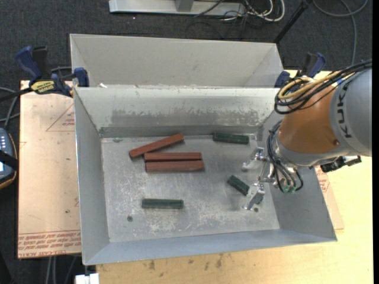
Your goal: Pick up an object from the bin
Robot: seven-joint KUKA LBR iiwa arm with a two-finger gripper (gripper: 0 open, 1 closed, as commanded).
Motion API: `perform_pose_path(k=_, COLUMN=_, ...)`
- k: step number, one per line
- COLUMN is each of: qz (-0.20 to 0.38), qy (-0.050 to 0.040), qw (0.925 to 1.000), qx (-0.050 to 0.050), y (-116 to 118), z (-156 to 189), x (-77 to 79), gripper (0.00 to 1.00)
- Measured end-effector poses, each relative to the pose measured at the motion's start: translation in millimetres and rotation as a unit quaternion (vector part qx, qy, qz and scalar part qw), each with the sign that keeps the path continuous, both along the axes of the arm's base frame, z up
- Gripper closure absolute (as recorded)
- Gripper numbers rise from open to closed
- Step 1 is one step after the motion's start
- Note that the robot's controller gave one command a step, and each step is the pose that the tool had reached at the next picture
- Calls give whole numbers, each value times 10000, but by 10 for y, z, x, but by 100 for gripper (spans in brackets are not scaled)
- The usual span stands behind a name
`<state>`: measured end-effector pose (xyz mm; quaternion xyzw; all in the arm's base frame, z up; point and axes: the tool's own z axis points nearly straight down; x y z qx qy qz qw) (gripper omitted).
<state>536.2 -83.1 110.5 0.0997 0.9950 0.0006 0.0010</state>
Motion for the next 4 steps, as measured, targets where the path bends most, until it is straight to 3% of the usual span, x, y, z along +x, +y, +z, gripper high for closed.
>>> perform_pose_path(k=1, qz=-895, qy=-7, qw=9960, qx=0, y=177, z=-345, x=0, gripper=0)
perform_pose_path(k=2, qz=-891, qy=-135, qw=9959, qx=-1, y=187, z=-368, x=66, gripper=100)
perform_pose_path(k=4, qz=-878, qy=-117, qw=9961, qx=1, y=186, z=-320, x=56, gripper=100)
